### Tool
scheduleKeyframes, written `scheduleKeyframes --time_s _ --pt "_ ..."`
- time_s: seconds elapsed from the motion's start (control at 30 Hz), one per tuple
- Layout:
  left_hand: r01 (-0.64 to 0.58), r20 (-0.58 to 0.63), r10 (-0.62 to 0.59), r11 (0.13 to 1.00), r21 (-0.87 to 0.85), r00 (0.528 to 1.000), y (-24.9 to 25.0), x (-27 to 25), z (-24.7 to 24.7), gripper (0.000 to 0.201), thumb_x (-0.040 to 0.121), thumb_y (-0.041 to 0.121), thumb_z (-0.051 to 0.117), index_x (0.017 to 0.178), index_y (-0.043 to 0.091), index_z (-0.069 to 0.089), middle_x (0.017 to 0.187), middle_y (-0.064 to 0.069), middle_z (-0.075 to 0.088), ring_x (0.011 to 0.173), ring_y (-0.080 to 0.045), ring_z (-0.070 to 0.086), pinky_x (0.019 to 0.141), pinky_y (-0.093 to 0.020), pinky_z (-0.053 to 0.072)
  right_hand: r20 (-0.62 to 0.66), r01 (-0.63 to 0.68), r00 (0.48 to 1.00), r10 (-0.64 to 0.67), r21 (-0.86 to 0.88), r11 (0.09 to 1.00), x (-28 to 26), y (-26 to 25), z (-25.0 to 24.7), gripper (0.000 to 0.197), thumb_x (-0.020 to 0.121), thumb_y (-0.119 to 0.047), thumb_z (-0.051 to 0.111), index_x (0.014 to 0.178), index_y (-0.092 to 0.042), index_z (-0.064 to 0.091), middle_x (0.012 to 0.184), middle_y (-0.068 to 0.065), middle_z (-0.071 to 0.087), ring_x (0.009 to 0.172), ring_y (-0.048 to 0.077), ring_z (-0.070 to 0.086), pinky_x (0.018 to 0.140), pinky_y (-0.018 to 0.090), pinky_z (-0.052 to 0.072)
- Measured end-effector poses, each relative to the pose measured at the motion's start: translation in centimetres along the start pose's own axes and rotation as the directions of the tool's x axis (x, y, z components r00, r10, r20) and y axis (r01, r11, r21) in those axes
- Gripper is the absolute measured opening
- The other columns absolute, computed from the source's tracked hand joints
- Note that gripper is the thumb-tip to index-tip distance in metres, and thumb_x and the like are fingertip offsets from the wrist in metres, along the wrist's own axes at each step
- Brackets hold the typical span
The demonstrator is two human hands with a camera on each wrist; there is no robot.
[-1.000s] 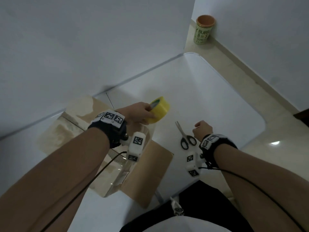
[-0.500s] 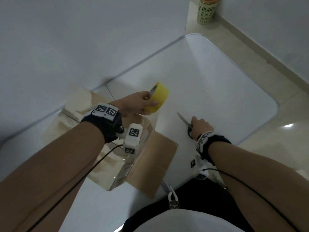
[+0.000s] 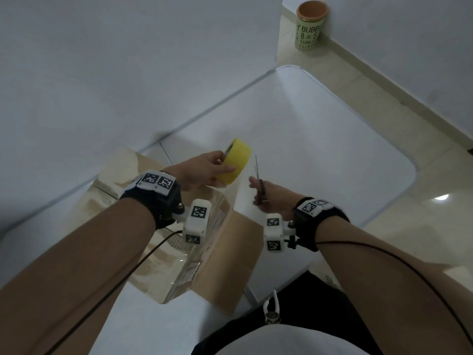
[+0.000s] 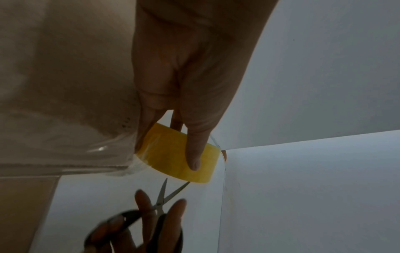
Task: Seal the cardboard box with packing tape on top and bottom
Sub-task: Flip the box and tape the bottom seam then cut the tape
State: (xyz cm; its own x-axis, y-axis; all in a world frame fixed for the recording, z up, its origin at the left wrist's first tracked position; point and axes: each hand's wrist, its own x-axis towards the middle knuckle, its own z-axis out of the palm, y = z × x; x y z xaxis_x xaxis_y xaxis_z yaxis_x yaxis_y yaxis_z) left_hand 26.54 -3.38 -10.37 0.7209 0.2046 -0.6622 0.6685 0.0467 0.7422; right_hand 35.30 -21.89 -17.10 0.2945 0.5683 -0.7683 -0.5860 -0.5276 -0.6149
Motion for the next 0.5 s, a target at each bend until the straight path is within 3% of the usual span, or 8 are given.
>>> scheduleKeyframes --time_s 0.1,0.17,0.27,0.37,0.5 --pt "-0.027 -0.009 0.027 1.0 -0.009 1.0 -0.1 -0.1 0.1 0.015 0.09 0.02 0.065 0.09 0.013 0.051 0.1 -0.011 0.061 0.09 -0.026 0.064 0.091 -0.041 0.054 0.196 -0.07 0.979 0.051 0.092 0.993 -0.3 -0.5 3.1 0.022 0.091 -0.042 0.06 0.102 -0.023 0.057 0.081 0.001 0.051 0.078 0.013 0.053 0.091 0.031 0.053" --pt "-0.041 -0.024 0.041 0.999 -0.003 0.999 -0.2 -0.1 0.2 0.015 0.091 0.019 0.065 0.09 0.012 0.051 0.099 -0.012 0.062 0.088 -0.026 0.064 0.09 -0.043 0.053 0.228 -0.041 0.973 0.017 0.099 0.994 0.1 -0.2 4.2 0.021 0.09 -0.033 0.065 0.106 -0.021 0.056 0.091 0.002 0.052 0.086 0.013 0.052 0.099 0.034 0.049" --pt "-0.042 -0.048 0.041 0.999 -0.027 0.998 -0.3 -0.1 0.1 0.014 0.091 0.017 0.064 0.089 0.011 0.051 0.099 -0.014 0.061 0.091 -0.029 0.064 0.095 -0.049 0.051 0.188 0.043 0.981 -0.049 0.04 0.998 0.3 0.2 4.8 0.038 0.087 -0.029 0.069 0.118 -0.017 0.053 0.112 0.005 0.055 0.103 0.014 0.054 0.096 0.032 0.051" --pt "-0.039 -0.046 0.036 0.998 -0.054 0.998 -0.5 0.1 0.0 0.015 0.09 0.019 0.066 0.088 0.012 0.053 0.1 -0.015 0.062 0.091 -0.031 0.064 0.097 -0.053 0.049 0.154 0.072 0.986 -0.069 -0.01 0.997 0.5 0.3 4.9 0.048 0.087 -0.028 0.067 0.129 -0.011 0.05 0.117 0.005 0.057 0.108 0.015 0.054 0.097 0.035 0.051" --pt "-0.072 -0.012 0.073 0.997 0.041 0.997 -0.4 0.5 0.4 0.016 0.089 0.022 0.068 0.094 0.012 0.056 0.107 -0.013 0.061 0.089 -0.026 0.064 0.088 -0.043 0.052 0.102 0.08 0.992 -0.071 -0.092 0.993 0.7 0.6 5.0 0.057 0.084 -0.035 0.07 0.129 -0.009 0.047 0.13 0.014 0.053 0.114 0.021 0.054 0.087 0.034 0.055"
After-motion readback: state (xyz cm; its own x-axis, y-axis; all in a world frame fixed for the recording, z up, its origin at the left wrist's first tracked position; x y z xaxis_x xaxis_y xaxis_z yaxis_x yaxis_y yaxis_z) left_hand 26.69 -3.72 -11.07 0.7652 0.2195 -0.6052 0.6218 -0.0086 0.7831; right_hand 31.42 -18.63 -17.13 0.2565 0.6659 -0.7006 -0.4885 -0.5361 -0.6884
